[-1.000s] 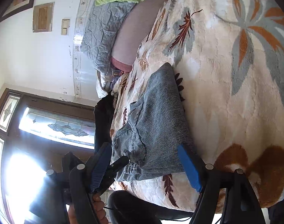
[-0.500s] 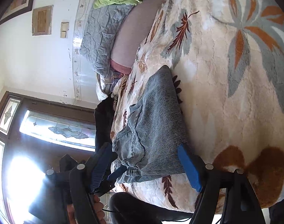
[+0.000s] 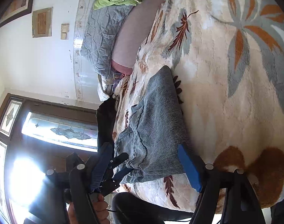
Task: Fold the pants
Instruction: 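Close the left gripper on the folded leg hem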
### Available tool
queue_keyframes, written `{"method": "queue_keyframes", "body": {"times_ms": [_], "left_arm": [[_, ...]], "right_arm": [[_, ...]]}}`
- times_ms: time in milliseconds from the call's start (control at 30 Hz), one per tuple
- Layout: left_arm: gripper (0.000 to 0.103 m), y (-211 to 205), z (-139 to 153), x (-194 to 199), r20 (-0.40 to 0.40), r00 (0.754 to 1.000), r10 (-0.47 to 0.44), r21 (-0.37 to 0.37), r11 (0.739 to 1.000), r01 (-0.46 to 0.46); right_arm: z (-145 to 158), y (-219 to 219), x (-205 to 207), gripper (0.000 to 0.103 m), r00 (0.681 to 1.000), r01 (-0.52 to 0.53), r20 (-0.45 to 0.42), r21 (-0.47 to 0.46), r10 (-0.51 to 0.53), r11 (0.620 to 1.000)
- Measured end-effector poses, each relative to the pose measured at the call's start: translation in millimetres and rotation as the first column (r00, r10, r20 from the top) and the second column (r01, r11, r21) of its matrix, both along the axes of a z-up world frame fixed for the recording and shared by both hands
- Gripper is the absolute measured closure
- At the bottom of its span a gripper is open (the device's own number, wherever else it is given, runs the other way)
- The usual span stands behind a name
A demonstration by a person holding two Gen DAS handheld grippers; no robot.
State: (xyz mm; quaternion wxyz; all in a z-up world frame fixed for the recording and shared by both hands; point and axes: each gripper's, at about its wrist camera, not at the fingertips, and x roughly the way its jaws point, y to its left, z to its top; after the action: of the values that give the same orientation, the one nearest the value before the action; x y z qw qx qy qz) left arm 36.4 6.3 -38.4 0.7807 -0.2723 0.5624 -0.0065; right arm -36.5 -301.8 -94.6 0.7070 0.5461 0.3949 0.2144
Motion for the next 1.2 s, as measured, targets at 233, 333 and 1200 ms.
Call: {"method": "queue_keyframes", "body": {"times_ms": [233, 333, 1200], "left_arm": [[0.056, 2, 7, -6, 0.009, 1.0, 0.01, -0.027, 1.0, -0.01], [0.056, 1, 6, -8, -0.003, 1.0, 0.0, -0.04, 0.999, 0.0], [0.096, 5, 3, -35, 0.097, 0.993, -0.072, 0.105, 0.992, 0.062]], "right_arm": [[0, 0, 0, 0.026, 1.0, -0.001, 0.001, 0.0, 0.001, 1.0], [-2, -3, -1, 0.026, 1.0, 0.01, -0.004, 0.004, -0.01, 1.0], [-4, -4, -2, 0.026, 1.0, 0.02, -0.018, -0.019, -0.02, 1.0]]}}
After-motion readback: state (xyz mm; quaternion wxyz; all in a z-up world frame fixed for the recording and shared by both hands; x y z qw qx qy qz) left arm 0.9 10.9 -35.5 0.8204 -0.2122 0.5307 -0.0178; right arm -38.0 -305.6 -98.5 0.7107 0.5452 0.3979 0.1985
